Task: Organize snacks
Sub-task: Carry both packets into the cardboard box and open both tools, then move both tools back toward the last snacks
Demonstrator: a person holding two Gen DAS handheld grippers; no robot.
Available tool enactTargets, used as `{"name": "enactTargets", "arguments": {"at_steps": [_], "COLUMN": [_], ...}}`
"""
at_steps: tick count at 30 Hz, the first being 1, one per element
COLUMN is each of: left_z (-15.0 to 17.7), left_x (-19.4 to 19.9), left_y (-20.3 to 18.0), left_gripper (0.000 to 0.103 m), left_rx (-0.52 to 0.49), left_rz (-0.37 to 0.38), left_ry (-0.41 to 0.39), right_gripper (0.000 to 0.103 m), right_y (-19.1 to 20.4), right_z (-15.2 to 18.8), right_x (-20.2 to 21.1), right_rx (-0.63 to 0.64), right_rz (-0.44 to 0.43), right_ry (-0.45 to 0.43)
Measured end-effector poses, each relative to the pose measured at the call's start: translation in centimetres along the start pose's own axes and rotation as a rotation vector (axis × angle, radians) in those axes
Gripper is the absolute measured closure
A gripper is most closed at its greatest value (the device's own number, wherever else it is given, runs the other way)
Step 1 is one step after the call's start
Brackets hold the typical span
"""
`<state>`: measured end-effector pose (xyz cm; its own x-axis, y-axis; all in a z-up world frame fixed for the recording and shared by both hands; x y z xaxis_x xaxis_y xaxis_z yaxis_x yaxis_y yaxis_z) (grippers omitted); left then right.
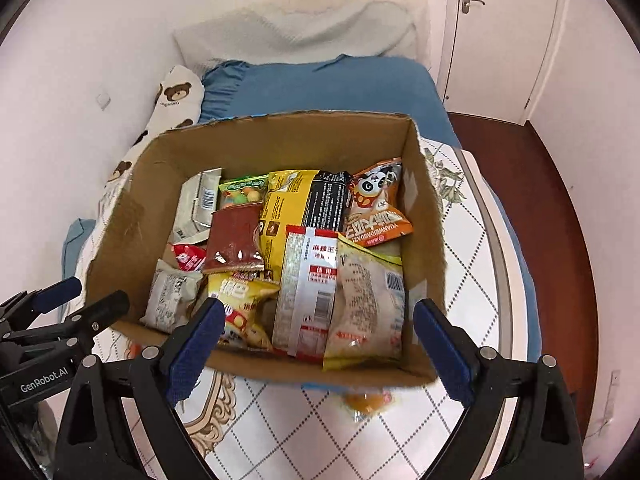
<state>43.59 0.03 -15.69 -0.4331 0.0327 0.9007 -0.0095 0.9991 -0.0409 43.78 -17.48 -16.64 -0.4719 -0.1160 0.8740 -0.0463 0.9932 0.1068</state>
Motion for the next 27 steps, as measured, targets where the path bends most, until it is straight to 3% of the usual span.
{"name": "enactTargets", "arguments": {"at_steps": [6,17,27], "left_z": [0.8,3.1,5.1], "left_x": [3.6,9.4,11.8], "left_y": [-0.3,-1.0,-1.0], "left_gripper": [0.019,0.019,0.019], "left_rx": [0.001,-0.024,-0.023], "left_rz": [0.001,-0.013,-0.017], "left_ry": [-0.086,-0.203,-0.251], "right_gripper": [0.006,0.006,0.006], "right_y": [-0.6,0.1,0.7], "right_z": [1.2,4.0,5.9], "right_x": [3.6,11.3,15.3], "right_rx": [0.008,0.022,-0.011], "right_rz": [0.039,0.028,-0.050], "right_ry": [-0.078,-0.207,-0.251]}}
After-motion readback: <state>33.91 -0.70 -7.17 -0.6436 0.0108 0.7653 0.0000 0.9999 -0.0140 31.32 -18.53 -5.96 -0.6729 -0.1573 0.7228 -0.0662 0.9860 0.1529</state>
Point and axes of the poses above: each gripper's, at about its wrist camera, not at the fingertips, and x roughly against the way its jaws point, y to its left, z to its underside, the point moved 7 cm from there along -x, roughly the way its jaws point, and after that the axes turned 1 degree about -z, right-handed, at the moved point
